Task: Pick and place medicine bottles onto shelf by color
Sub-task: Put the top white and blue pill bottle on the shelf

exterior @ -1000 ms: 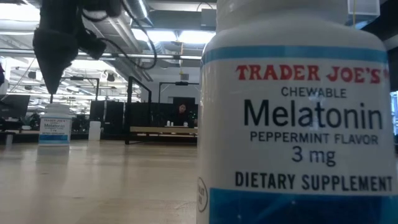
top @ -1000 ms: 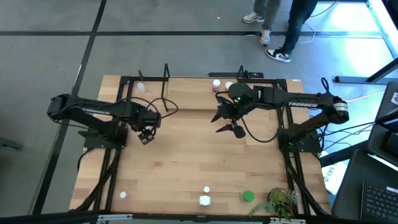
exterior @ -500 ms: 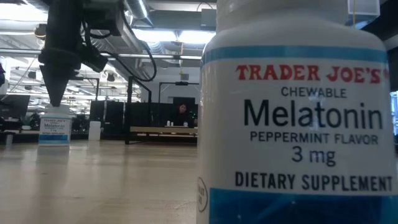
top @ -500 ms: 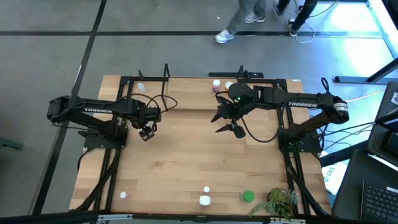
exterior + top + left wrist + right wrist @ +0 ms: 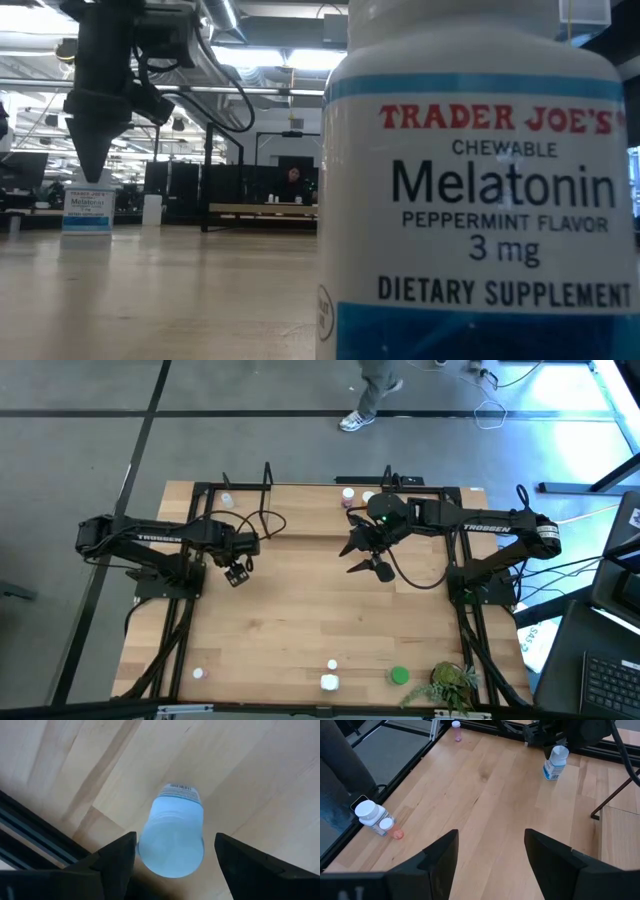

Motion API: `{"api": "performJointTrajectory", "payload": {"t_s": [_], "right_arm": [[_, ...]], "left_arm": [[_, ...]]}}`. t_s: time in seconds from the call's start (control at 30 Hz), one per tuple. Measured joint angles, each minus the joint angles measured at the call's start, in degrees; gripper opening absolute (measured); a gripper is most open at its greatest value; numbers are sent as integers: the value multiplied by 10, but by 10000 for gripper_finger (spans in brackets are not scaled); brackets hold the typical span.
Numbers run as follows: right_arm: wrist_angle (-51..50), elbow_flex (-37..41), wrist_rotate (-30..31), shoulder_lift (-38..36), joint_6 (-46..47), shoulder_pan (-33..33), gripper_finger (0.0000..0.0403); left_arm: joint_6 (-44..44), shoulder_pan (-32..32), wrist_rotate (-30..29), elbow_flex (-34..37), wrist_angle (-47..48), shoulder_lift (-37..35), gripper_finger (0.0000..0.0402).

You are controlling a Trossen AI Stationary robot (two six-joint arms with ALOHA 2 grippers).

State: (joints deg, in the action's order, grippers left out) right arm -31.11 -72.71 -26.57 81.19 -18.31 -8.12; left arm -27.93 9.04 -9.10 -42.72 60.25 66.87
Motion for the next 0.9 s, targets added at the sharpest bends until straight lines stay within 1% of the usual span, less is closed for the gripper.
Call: {"api": "performJointTrajectory", "payload": {"t_s": [0.1, 0.2, 0.43, 0.53, 0.7, 0.8, 0.9], "right_arm": [[0, 0, 0, 0, 0, 0, 229], [0, 0, 0, 0, 0, 0, 229], [0, 0, 0, 0, 0, 0, 229], [0, 0, 0, 0, 0, 0, 229], [0, 0, 0, 0, 0, 0, 229], [0, 0, 0, 0, 0, 0, 229], [0, 0, 0, 0, 0, 0, 229]], "left_arm": [[-4, 0, -4, 0, 0, 0, 261], [-14, 0, -4, 0, 0, 0, 249], [-14, 0, -9, 0, 0, 0, 191], [-15, 0, -13, 0, 1, 0, 173], [-15, 0, -12, 0, 3, 0, 169], [-15, 0, 8, -8, 10, -1, 169], [-14, -3, 23, -30, 23, -6, 168]]}}
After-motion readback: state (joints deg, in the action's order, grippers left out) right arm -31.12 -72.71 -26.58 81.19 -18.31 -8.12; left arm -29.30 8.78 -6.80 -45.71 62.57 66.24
